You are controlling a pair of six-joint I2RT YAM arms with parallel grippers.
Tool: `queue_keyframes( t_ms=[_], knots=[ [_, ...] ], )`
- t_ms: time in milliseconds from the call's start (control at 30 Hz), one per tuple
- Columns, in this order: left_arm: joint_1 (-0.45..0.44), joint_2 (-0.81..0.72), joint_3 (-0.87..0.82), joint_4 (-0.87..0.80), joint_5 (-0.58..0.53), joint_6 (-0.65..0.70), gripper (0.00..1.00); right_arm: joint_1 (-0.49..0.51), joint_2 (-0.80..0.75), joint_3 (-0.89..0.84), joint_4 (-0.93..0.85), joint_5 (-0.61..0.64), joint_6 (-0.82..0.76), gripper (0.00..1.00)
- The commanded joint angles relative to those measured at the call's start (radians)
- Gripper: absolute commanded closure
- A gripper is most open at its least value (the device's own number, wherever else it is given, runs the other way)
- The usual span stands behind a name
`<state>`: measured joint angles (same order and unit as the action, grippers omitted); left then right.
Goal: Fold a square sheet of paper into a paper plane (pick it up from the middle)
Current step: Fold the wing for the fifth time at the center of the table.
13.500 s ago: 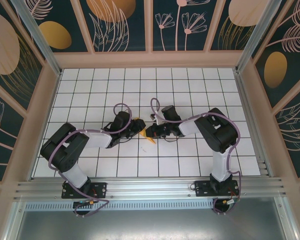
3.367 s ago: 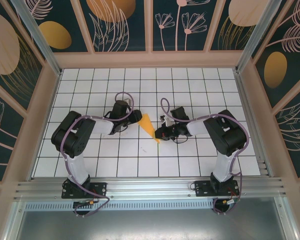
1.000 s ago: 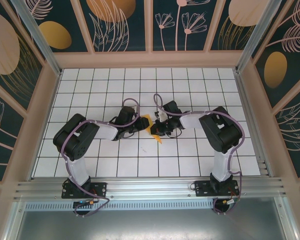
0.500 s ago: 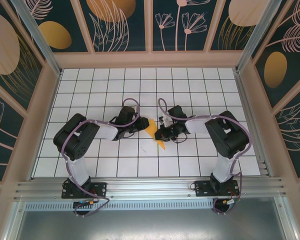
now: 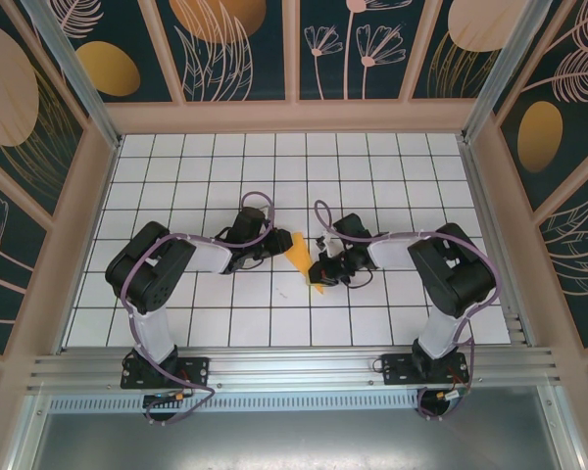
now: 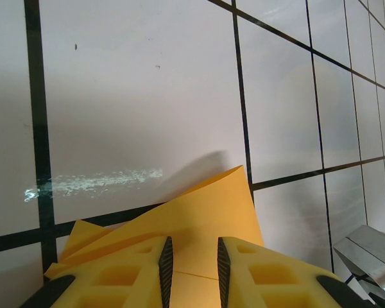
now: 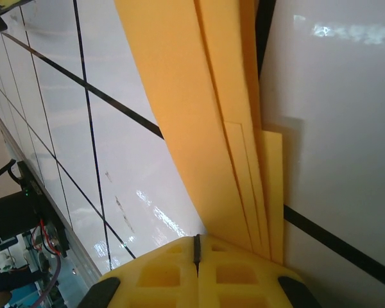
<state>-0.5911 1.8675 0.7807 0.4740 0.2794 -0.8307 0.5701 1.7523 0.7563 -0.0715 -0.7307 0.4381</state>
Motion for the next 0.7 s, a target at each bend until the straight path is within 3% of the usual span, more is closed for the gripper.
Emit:
queue_keyframes(
  t_ms=[0,267,533,667],
  knots=[
    [0.004,0.07,-0.001,-0.096,-0.041,0.03,0.71,-0.003,0.016,-0.025,-0.042,0.071,-0.021,1.0],
    [0.003,0.063,-0.004,-0.1,-0.042,0.033,0.71,-0.001,-0.13,-0.087,-0.015,-0.051,-0.007,0.99],
    [0.004,0.057,-0.003,-0.101,-0.04,0.033,0.71,-0.009,-0.05,-0.165,0.013,0.021,-0.004,1.0],
    [0.004,0.032,-0.008,-0.087,-0.028,0.029,0.7,-0.009,-0.14,-0.146,0.013,-0.013,0.007,0.98]
  ],
)
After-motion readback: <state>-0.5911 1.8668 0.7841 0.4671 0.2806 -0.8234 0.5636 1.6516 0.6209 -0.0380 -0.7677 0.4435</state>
